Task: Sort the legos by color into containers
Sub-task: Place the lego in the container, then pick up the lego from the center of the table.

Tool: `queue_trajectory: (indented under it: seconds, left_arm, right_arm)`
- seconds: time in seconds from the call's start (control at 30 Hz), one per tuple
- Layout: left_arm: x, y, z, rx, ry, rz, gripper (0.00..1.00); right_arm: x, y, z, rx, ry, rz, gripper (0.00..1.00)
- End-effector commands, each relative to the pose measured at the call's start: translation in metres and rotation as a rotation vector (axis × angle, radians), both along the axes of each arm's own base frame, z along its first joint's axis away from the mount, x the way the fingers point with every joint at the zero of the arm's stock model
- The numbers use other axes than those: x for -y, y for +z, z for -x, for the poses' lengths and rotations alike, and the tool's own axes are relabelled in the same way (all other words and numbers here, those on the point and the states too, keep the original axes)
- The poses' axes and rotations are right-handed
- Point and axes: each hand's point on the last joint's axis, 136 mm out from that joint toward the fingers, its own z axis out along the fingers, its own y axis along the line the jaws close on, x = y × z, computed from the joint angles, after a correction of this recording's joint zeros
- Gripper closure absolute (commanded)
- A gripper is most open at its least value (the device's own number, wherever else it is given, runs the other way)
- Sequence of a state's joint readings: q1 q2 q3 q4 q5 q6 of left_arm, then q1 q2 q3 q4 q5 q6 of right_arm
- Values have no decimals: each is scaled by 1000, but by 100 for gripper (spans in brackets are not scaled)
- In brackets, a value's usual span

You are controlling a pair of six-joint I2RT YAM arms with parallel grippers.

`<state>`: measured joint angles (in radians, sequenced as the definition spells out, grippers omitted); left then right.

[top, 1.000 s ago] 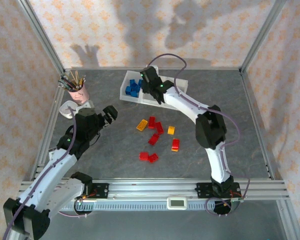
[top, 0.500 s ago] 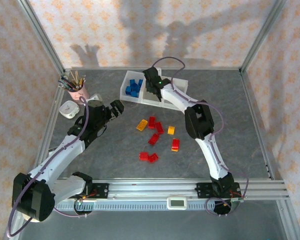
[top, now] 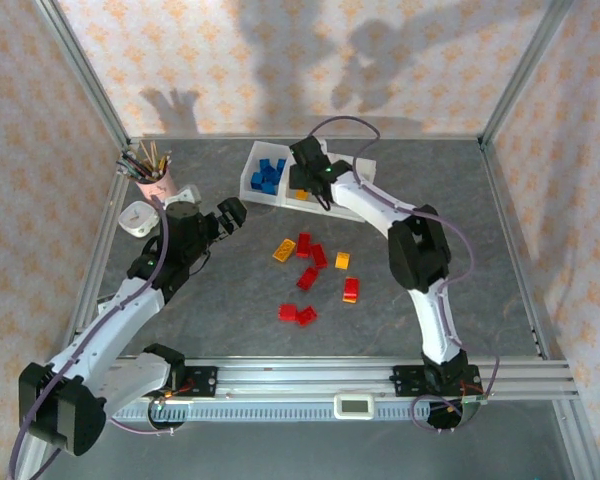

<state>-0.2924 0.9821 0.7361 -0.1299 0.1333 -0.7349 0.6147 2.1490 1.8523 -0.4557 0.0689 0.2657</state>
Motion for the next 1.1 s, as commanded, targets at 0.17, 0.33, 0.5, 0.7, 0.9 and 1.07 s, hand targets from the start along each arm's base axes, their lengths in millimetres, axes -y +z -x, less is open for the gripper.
queue_trajectory:
  seconds: [0.17,0.33,0.5,0.7,0.9,1.07]
  left_arm:
    - [-2,-17,25,-34,-24,33,1]
    - [-9,-29,41,-56,-3,24,1]
    - [-18,-40,56,-86,20,15,1]
    - [-25,-48,69,-99,45,8,1]
    - [-27,-48,72,-97,51,13,1]
    - [-29,-47,73,-99,57,0,1]
  right_arm:
    - [-18,3,72,-46,16,-103,31]
    - [-31,-18,112,-87,18,-90,28]
    - [-49,-37,143,-111,15,-114,25]
    - [-60,-62,157,-142,-25,-111,23]
    - [-69,-77,156,-141,-55,-77,26]
    - [-69,-89,155,-143,-82,-56,25]
